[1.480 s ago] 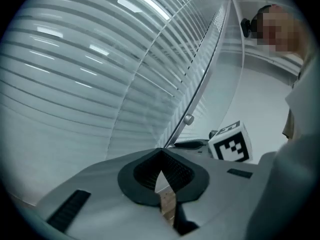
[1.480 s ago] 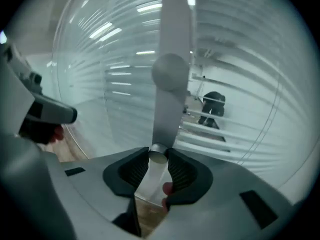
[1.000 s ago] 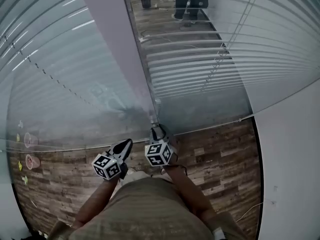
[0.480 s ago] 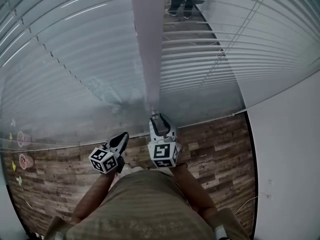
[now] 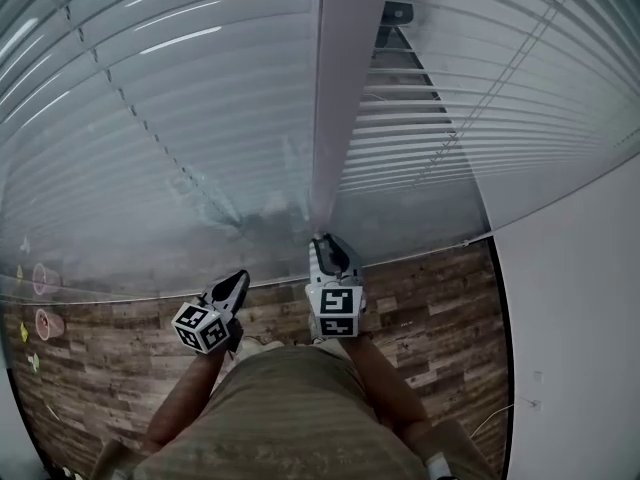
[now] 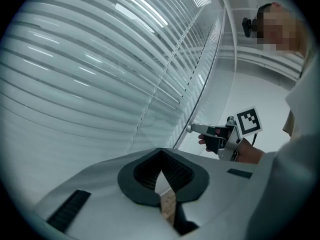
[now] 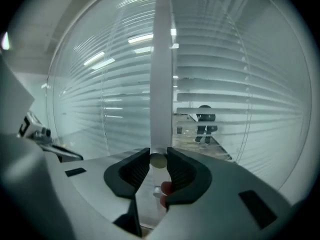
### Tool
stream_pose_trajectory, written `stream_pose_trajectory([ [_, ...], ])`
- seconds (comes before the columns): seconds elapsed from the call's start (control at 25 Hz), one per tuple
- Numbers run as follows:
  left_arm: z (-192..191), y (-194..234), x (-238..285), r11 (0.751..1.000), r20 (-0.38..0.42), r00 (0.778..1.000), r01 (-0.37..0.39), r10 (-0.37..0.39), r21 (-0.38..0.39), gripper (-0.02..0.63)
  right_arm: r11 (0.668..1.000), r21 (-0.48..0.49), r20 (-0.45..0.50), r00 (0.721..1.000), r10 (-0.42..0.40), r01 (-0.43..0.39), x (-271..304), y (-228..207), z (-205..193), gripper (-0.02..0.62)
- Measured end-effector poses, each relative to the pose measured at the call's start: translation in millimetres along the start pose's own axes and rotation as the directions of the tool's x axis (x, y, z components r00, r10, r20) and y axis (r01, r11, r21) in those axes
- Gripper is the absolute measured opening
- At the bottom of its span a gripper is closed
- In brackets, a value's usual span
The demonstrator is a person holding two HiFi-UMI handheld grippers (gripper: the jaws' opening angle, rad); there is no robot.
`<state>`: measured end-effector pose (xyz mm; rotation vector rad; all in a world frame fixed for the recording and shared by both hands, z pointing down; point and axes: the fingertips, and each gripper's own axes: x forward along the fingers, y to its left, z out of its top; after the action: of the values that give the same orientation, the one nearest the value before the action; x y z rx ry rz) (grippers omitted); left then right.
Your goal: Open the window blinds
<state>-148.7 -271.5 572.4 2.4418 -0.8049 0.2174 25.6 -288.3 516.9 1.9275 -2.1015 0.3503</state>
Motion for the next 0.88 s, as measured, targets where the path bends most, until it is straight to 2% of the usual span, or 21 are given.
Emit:
stream_pose_trajectory([
  [0.04, 0.5, 1.2, -2.4, 1.000, -0.001, 1.000, -0.005, 0.005, -0.001, 0.012, 0.993, 0.115, 0.002, 1.000, 0.029, -0.029, -0.1, -2.7, -0.4, 0.112],
  [0.08, -1.0, 2.6, -4.4, 1.000, -0.003, 1.000, -0.009, 0.009, -0.002, 0.012, 0.962, 0.264, 0.003, 0.997, 0.071, -0.069, 0.2, -5.9, -3.7, 0.110],
  [0.12, -4.1, 4.3, -5.4, 1.000, -0.005, 1.000, -0.011, 0.011, -0.004, 0.012, 0.901, 0.419, 0.008, 0.993, 0.120, -0.113, 0.9, -9.0, -8.9, 0.110],
  [0.16, -7.6, 6.1, -5.6, 1.000, -0.006, 1.000, -0.013, 0.013, -0.006, 0.012, 0.824, 0.547, 0.019, 0.986, 0.167, -0.150, 2.2, -11.6, -14.0, 0.110],
  [0.2, -10.5, 7.6, -5.3, 1.000, -0.007, 1.000, -0.015, 0.014, -0.009, 0.012, 0.760, 0.625, 0.033, 0.979, 0.203, -0.178, 3.5, -12.9, -17.3, 0.110],
  [0.24, -12.5, 8.8, -4.7, 1.000, -0.009, 1.000, -0.016, 0.016, -0.011, 0.012, 0.727, 0.657, 0.045, 0.973, 0.227, -0.200, 4.8, -13.0, -18.4, 0.111],
  [0.28, -13.6, 9.4, -4.0, 1.000, -0.010, 1.000, -0.018, 0.018, -0.014, 0.012, 0.729, 0.649, 0.052, 0.969, 0.241, -0.216, 6.0, -12.1, -17.5, 0.112],
  [0.32, -14.0, 9.3, -3.1, 1.000, -0.012, 1.000, -0.019, 0.019, -0.015, 0.012, 0.758, 0.613, 0.054, 0.968, 0.244, -0.225, 6.6, -10.9, -15.8, 0.112],
  [0.36, -14.1, 8.2, -1.9, 1.000, -0.014, 1.000, -0.018, 0.018, -0.015, 0.012, 0.805, 0.550, 0.051, 0.971, 0.233, -0.222, 6.0, -10.1, -14.0, 0.112],
  [0.44, -14.9, 3.3, 0.7, 1.000, -0.019, 1.000, -0.011, 0.011, -0.012, 0.012, 0.920, 0.349, 0.034, 0.984, 0.177, -0.177, 0.3, -8.5, -12.0, 0.189],
  [0.48, -15.4, 0.8, 1.5, 1.000, -0.021, 1.000, -0.008, 0.008, -0.009, 0.012, 0.964, 0.225, 0.024, 0.990, 0.139, -0.141, -3.1, -6.7, -12.4, 0.190],
  [0.52, -15.6, -0.7, 1.8, 1.000, -0.022, 1.000, -0.006, 0.006, -0.007, 0.012, 0.989, 0.108, 0.014, 0.995, 0.101, -0.102, -5.5, -3.9, -13.2, 0.190],
  [0.6, -15.2, -0.6, 0.9, 1.000, -0.024, 1.000, -0.009, 0.009, -0.006, 0.012, 0.997, -0.065, 0.008, 0.999, 0.036, -0.036, -6.3, 1.7, -13.9, 0.189],
  [0.72, -14.8, -0.4, -0.8, 1.000, -0.022, 1.000, -0.014, 0.014, -0.008, 0.012, 0.978, -0.207, 0.025, 1.000, -0.017, 0.022, -3.4, 4.8, -12.0, 0.178],
  [0.76, -14.8, -2.4, -1.4, 1.000, -0.020, 1.000, -0.013, 0.013, -0.009, 0.012, 0.971, -0.238, 0.029, 0.999, -0.030, 0.036, -4.2, 4.6, -11.1, 0.146],
  [0.84, -14.7, -9.3, -3.6, 1.000, -0.016, 1.000, -0.012, 0.012, -0.011, 0.012, 0.973, -0.229, 0.026, 0.999, -0.034, 0.040, -10.0, 2.9, -9.2, 0.124],
  [0.88, -14.7, -12.2, -4.6, 1.000, -0.012, 1.000, -0.013, 0.013, -0.013, 0.012, 0.989, -0.147, 0.017, 1.000, -0.012, 0.015, -12.7, 0.6, -9.4, 0.121],
])
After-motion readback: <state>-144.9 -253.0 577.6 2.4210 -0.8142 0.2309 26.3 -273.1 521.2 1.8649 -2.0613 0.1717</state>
